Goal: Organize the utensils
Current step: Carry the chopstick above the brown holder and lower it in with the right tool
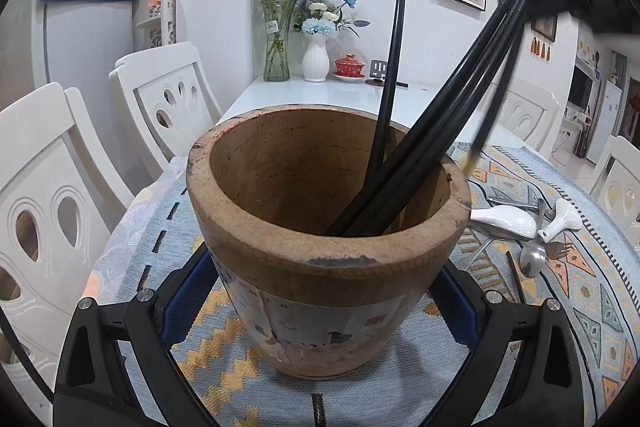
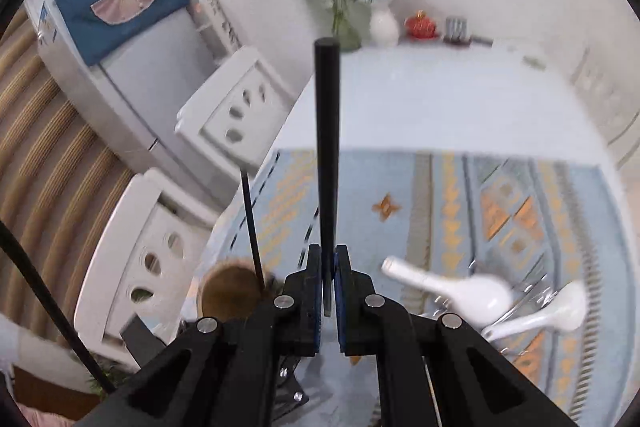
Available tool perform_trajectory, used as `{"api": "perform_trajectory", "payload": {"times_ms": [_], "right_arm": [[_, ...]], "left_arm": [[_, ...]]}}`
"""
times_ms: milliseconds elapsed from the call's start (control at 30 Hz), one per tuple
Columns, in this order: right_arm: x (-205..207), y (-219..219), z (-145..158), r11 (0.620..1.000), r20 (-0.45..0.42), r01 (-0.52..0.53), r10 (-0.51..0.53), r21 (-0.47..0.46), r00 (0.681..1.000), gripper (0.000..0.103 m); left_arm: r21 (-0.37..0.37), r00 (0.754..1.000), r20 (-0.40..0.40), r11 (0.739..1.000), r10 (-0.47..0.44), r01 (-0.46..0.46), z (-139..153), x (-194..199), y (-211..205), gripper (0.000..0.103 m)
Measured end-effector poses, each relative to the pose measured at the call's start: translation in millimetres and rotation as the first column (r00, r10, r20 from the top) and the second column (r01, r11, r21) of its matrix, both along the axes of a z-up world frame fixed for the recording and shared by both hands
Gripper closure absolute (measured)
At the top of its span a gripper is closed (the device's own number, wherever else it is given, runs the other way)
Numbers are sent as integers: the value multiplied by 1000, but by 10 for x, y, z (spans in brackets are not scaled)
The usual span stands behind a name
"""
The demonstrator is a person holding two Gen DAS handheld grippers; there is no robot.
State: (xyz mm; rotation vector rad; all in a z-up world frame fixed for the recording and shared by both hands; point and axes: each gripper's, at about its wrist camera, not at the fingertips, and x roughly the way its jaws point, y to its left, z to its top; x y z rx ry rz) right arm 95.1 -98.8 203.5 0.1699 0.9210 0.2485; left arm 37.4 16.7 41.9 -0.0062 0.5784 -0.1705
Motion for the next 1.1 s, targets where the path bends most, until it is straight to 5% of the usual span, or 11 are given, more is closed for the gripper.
{"api": "perform_trajectory", "payload": {"times_ms": [467,1100], "right_arm": [[-111,350,1010,995,261,-101,104,-24,960,98],[4,1036,459,952,112,-304,305,-27,946,98]], "left_arm": [[-9,1000,-15,1000,-4,4,-25,44,23,3],[-19,1000,-24,1000,-9,9,-38,69,39,3]]}}
